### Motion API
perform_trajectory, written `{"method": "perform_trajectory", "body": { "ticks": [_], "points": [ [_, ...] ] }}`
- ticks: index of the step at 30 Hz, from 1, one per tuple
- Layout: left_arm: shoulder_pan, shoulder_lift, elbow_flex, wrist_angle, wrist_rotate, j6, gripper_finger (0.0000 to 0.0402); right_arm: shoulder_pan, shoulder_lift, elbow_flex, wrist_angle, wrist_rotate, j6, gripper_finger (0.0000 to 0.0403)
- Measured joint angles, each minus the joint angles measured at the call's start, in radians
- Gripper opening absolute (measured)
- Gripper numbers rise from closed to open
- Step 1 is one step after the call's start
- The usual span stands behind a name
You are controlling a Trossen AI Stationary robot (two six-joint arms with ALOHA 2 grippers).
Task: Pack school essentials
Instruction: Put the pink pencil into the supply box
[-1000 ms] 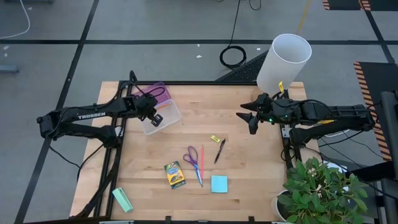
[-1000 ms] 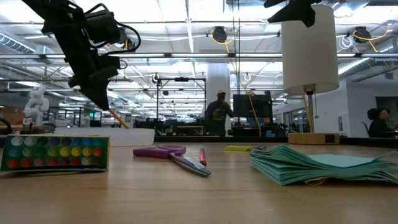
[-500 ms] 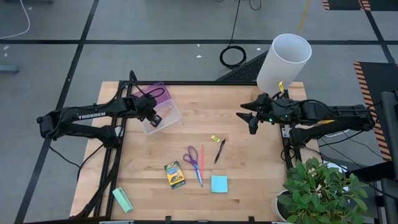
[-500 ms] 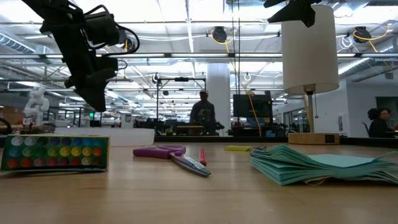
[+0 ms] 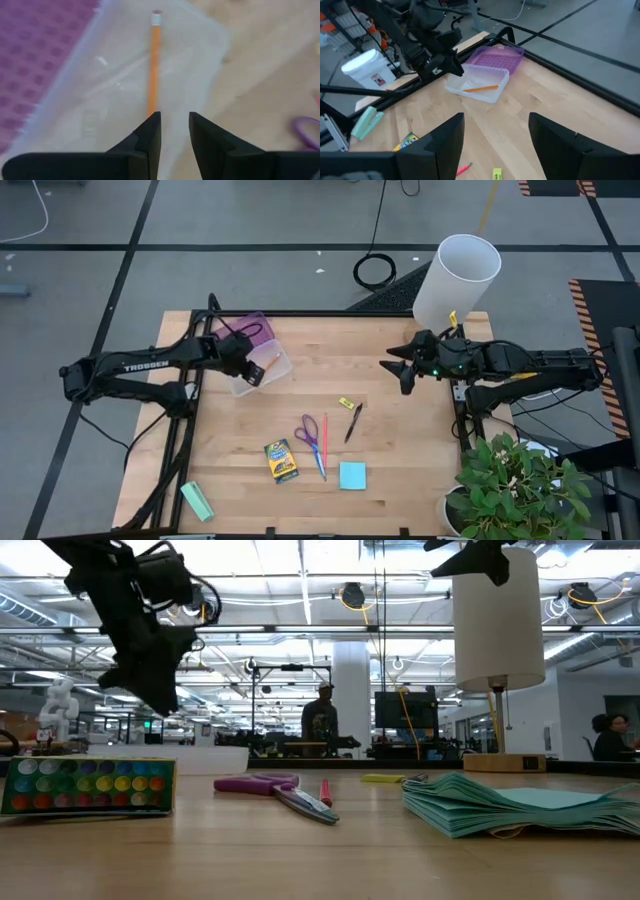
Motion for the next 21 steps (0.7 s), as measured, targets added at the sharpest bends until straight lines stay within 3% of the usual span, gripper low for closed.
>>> {"method": "perform_trajectory", "body": {
  "ticks": [4,14,21],
  "points": [
    [-0.081,0.0,0.044,0.004,-0.003,-0.002,0.0101,0.0,0.0,0.0,0.0,-0.004,0.064,0.0215],
    [-0.279,0.0,0.124,0.005,-0.028,-0.064,0.0101,0.0,0.0,0.0,-0.075,-0.141,0.247,0.0215],
    [-0.442,0.031,0.229,0.002,-0.146,-0.17,0.0101,-0.001,0.0,0.0,-0.158,-0.238,0.199,0.0215]
  ]
}}
